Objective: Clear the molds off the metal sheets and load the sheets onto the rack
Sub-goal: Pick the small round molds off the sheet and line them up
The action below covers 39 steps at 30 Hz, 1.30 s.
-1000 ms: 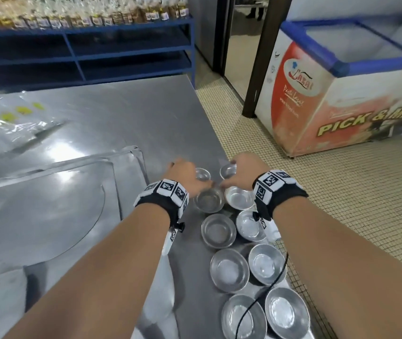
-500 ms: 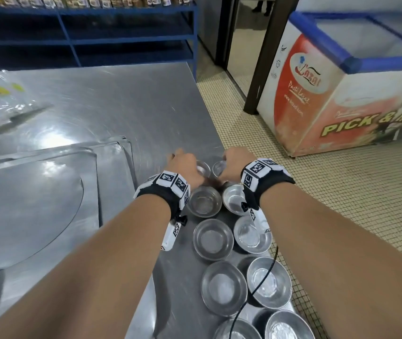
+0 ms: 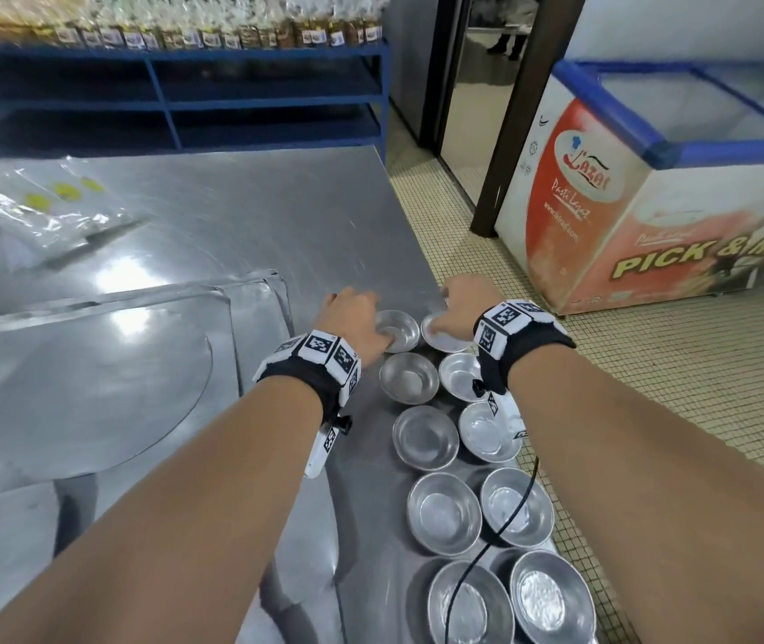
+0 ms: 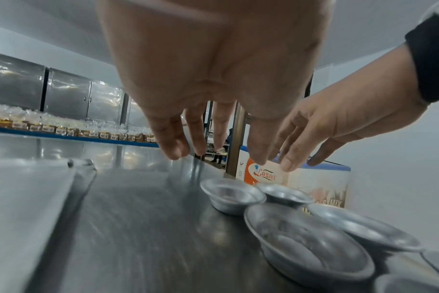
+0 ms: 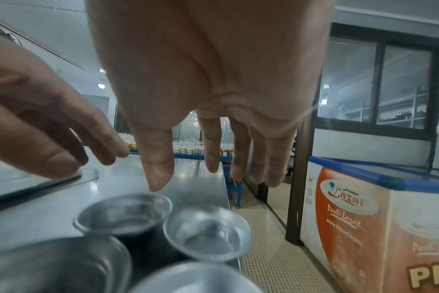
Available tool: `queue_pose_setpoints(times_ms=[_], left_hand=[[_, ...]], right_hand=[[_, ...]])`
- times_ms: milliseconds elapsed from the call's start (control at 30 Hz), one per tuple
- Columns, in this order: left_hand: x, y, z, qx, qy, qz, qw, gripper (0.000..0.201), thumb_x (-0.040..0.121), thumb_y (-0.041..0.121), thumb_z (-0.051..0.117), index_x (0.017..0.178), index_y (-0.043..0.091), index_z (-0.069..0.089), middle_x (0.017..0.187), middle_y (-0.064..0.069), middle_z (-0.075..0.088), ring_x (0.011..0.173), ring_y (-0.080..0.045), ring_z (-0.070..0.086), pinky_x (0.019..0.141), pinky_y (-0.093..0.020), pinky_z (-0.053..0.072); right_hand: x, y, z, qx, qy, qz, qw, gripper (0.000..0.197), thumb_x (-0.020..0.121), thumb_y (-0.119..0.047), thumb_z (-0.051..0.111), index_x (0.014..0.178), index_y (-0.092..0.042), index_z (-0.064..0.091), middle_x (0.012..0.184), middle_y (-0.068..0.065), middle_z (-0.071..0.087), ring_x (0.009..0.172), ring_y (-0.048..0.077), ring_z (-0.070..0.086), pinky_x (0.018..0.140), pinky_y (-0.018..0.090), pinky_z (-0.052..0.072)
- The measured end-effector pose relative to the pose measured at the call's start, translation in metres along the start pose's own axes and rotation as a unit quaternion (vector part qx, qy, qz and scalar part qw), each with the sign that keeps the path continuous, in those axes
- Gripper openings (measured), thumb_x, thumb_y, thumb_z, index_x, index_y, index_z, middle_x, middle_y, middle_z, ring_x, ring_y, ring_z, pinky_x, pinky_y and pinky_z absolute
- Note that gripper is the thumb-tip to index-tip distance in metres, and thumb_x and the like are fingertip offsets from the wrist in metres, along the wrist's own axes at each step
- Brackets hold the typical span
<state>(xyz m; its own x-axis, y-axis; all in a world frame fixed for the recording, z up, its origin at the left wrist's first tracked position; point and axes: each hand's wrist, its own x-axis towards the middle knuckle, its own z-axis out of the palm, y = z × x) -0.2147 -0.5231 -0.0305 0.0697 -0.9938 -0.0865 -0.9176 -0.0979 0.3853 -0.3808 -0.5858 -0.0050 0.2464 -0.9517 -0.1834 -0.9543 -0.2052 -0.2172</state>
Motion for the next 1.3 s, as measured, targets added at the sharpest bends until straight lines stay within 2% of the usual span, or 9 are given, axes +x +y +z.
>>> queue_pose_setpoints(times_ms=[33,100,200,333,467,633,900,1133,1300], left_hand=[[-0.010,0.000,-0.011,-0.003,-0.001,0.000,1.000,0.048,0.085,0.036,0.067,0.124,0.009,0.061,0.122,-0.010,0.063,0.115,-0.029,0.056,0.102,-0.037,0.043],[-0.030,-0.002,-0.032,-0.011,-0.005,0.000,1.000,0.034,0.083,0.031,0.068,0.110,0.011,0.067,0.107,-0.009,0.069,0.102,-0.029,0.064,0.091,-0.040,0.053],[-0.068,-0.011,-0.066,-0.012,-0.006,-0.006,1.000,0.021,0.081,0.025,0.066,0.100,0.016,0.070,0.094,-0.005,0.071,0.094,-0.027,0.066,0.085,-0.039,0.056],[-0.130,-0.037,-0.108,0.001,0.003,-0.020,1.000,0.027,0.082,0.031,0.067,0.106,0.019,0.068,0.103,-0.005,0.069,0.102,-0.027,0.063,0.089,-0.037,0.054],[-0.207,-0.087,-0.137,0.005,-0.008,-0.052,0.999,0.037,0.084,0.037,0.066,0.118,0.023,0.063,0.119,-0.002,0.064,0.111,-0.025,0.060,0.097,-0.038,0.050],[-0.306,-0.151,-0.157,0.012,-0.007,-0.070,0.997,0.043,0.087,0.039,0.064,0.127,0.024,0.059,0.125,-0.001,0.063,0.114,-0.023,0.059,0.099,-0.039,0.049],[-0.443,-0.243,-0.155,0.040,0.016,-0.100,0.994,0.047,0.090,0.041,0.060,0.134,0.025,0.054,0.129,0.000,0.060,0.121,-0.022,0.054,0.099,-0.036,0.046],[-0.523,-0.306,-0.144,0.018,0.037,-0.182,0.982,0.044,0.092,0.042,0.058,0.133,0.025,0.054,0.128,0.002,0.060,0.120,-0.020,0.054,0.098,-0.037,0.046],[-0.575,-0.332,-0.140,-0.003,0.058,-0.257,0.965,0.042,0.092,0.042,0.058,0.130,0.025,0.056,0.126,0.002,0.060,0.118,-0.020,0.054,0.098,-0.036,0.046]], right_hand=[[-0.008,-0.008,-0.008,-0.001,0.000,-0.001,1.000,0.039,0.078,-0.026,0.075,0.111,-0.008,0.065,0.110,0.008,0.067,0.097,0.025,0.065,0.075,0.031,0.052],[-0.027,-0.026,-0.025,0.002,-0.003,-0.007,1.000,0.041,0.079,-0.026,0.075,0.114,-0.008,0.063,0.113,0.008,0.066,0.100,0.026,0.065,0.079,0.033,0.052],[-0.064,-0.061,-0.043,-0.006,-0.006,-0.028,1.000,0.043,0.081,-0.029,0.075,0.117,-0.007,0.064,0.115,0.009,0.067,0.106,0.028,0.065,0.088,0.036,0.054],[-0.125,-0.120,-0.052,-0.007,-0.012,-0.061,0.998,0.041,0.076,-0.034,0.076,0.108,-0.010,0.069,0.110,0.008,0.069,0.100,0.028,0.066,0.086,0.039,0.056],[-0.194,-0.185,-0.046,0.004,-0.026,-0.086,0.996,0.040,0.080,-0.033,0.075,0.114,-0.012,0.067,0.115,0.007,0.068,0.103,0.027,0.066,0.088,0.038,0.056],[-0.273,-0.266,-0.013,0.008,-0.051,-0.125,0.991,0.047,0.082,-0.035,0.073,0.125,-0.020,0.061,0.127,0.003,0.060,0.114,0.024,0.060,0.092,0.035,0.051],[-0.372,-0.383,0.061,-0.009,-0.080,-0.208,0.975,0.051,0.087,-0.036,0.068,0.134,-0.021,0.054,0.137,0.004,0.052,0.121,0.024,0.056,0.098,0.036,0.048],[-0.424,-0.445,0.108,-0.042,-0.115,-0.282,0.952,0.048,0.091,-0.035,0.063,0.136,-0.018,0.053,0.133,0.005,0.053,0.119,0.025,0.056,0.095,0.036,0.050],[-0.452,-0.478,0.127,-0.080,-0.135,-0.348,0.924,0.043,0.090,-0.034,0.061,0.130,-0.016,0.056,0.129,0.007,0.056,0.117,0.027,0.057,0.095,0.039,0.051]])
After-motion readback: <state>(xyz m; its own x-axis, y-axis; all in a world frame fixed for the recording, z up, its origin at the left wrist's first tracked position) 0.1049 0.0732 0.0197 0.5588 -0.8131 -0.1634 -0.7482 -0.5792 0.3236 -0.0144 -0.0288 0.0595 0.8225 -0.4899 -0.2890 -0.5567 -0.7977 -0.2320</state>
